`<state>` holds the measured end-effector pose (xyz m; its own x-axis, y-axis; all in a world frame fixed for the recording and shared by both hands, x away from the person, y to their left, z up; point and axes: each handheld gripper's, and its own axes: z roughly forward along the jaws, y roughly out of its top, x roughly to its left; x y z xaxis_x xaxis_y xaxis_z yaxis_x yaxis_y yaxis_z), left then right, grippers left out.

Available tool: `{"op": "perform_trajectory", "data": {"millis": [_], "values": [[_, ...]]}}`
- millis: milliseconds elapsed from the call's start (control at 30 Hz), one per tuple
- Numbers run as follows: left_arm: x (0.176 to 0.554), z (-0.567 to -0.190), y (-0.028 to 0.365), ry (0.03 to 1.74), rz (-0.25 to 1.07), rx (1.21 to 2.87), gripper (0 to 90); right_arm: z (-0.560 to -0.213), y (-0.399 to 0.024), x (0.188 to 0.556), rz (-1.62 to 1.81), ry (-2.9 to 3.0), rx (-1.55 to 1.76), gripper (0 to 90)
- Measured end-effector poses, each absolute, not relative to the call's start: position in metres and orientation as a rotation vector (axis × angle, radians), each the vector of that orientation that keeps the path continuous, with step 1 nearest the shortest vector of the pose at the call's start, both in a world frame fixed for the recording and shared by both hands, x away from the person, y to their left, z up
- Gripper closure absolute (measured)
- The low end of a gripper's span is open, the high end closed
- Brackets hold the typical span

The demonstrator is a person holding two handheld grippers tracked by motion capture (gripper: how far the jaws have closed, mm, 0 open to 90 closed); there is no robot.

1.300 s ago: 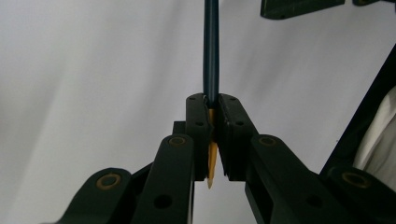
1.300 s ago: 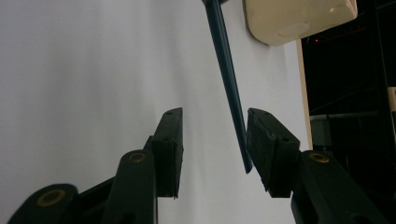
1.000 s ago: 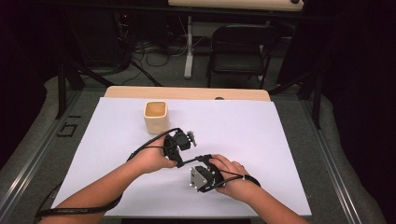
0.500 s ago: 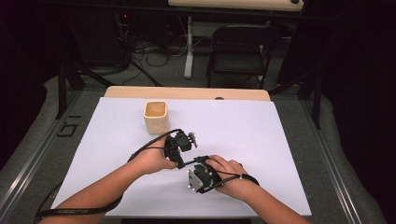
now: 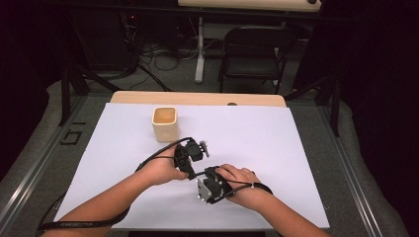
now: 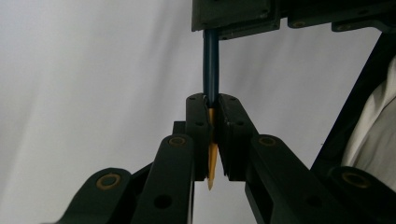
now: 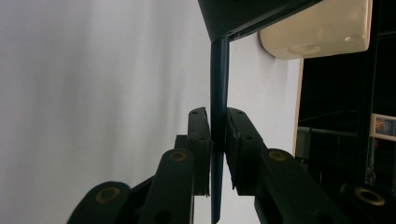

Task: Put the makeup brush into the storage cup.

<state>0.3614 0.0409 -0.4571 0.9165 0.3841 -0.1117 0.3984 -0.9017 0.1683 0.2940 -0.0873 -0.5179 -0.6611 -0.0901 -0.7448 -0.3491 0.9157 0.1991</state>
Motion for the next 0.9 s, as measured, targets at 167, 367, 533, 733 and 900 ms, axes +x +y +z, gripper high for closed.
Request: {"op": "perform_trajectory", "data": {"millis": [167,367,533,733,900], "values": [[0.361,-0.457,0.041,0.593,-0.109,2.892,83.6,-0.516,-0.086,0.294,0.391,2.274,-0.322,83.7],[0.361,-0.458,0.041,0.594,-0.111,2.892,83.6,-0.516,-0.085,0.295,0.391,2.288,-0.318,84.1],[0.362,-0.458,0.042,0.596,-0.115,2.877,83.5,-0.515,-0.085,0.296,0.388,2.277,-0.326,84.2],[0.363,-0.455,0.042,0.600,-0.083,2.863,73.6,-0.513,-0.086,0.296,0.381,2.288,-0.305,84.4],[0.362,-0.450,0.053,0.634,-0.033,2.813,55.2,-0.515,-0.089,0.297,0.383,2.303,-0.292,84.4]]}}
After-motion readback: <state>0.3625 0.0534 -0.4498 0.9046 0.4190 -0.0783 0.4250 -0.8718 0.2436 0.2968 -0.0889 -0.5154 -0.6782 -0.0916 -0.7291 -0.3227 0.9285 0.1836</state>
